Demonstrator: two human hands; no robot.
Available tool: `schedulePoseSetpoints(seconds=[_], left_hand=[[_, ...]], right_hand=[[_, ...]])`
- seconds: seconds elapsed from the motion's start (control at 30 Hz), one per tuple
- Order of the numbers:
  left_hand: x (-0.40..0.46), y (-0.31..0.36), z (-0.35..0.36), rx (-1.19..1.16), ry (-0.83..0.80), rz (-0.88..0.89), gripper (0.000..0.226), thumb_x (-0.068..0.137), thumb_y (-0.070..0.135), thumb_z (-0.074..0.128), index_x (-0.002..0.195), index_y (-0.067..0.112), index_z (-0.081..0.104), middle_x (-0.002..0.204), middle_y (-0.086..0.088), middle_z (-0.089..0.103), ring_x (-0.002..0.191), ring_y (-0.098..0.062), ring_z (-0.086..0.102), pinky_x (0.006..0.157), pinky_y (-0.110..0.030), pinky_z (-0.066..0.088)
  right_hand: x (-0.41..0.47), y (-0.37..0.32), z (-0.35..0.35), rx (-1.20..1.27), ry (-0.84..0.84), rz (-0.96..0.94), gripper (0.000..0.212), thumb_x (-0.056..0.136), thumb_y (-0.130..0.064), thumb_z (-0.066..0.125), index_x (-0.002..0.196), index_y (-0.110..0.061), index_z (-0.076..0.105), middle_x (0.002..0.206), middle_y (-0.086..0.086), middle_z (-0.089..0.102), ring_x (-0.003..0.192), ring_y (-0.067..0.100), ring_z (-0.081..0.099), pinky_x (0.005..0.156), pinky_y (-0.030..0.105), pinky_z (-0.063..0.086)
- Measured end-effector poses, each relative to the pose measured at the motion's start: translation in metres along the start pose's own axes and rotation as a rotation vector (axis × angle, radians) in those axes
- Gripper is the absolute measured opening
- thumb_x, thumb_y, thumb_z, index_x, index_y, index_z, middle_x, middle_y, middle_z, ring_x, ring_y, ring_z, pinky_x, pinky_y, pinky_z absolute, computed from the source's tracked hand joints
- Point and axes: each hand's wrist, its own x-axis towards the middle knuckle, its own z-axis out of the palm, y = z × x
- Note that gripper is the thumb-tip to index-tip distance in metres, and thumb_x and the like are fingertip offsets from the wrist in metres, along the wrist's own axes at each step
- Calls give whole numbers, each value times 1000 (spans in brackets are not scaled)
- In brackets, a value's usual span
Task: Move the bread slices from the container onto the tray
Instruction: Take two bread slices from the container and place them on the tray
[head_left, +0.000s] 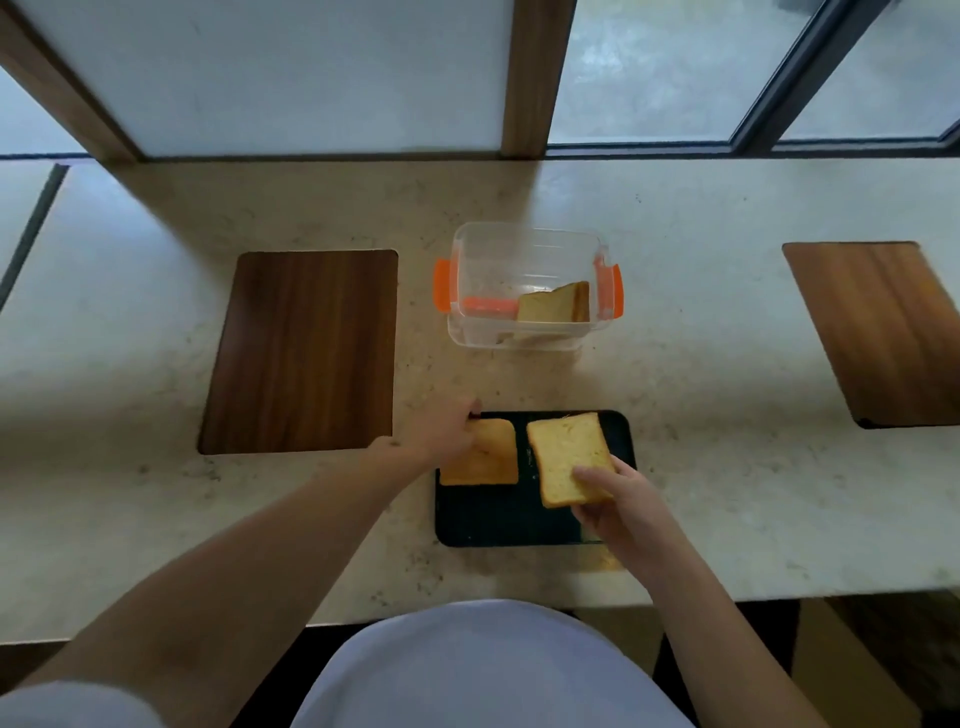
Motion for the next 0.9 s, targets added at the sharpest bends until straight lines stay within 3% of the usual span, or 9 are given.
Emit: schedulePoseSetpoints(seconds=[0.1,0.17,0.33,0.5,0.73,0.9], left_hand=[[-11,-5,8,125,102,57,37,89,21,66,125,13,58,117,-6,62,105,-25,60,86,-32,49],[-20,-8,21,274,153,145,54,83,34,73,130,17,53,122,-4,60,104,-24,60,87,-37,52],[-39,-6,61,474,125,271,86,55,39,91,128,12,54,126,-10,61,110,-28,59,86,-40,55],[-39,-11,70,451,84,186,79,64,7,84,136,12,52,133,-17,56,122,-37,52,86,-44,56],[-33,-10,62,371,97,168,63,83,-2,63,142,14,47,143,-18,45,134,-36,38,93,-49,53],[-32,-9,57,392,136,190,59,83,0,63,139,14,49,144,-15,46,134,-33,38,98,-43,51]], right_hand=[[1,-3,-3,-32,-8,18,32,92,-5,66,124,-7,62,114,16,70,97,28,71,65,28,58],[2,-6,-3,-52,-14,18,32,92,-5,66,124,-8,63,116,16,70,99,28,71,64,27,58],[9,-7,0,-117,-34,50,34,92,-6,67,125,-11,63,120,15,70,106,30,70,67,28,58],[13,-6,4,-152,-76,76,34,91,-6,68,123,-12,63,119,14,70,105,28,70,68,28,58],[13,0,4,-182,-81,104,33,91,-6,68,123,-14,62,120,13,70,108,29,69,71,29,58],[14,3,3,-185,-76,116,34,90,-7,69,123,-13,62,119,12,70,107,28,70,69,28,58]])
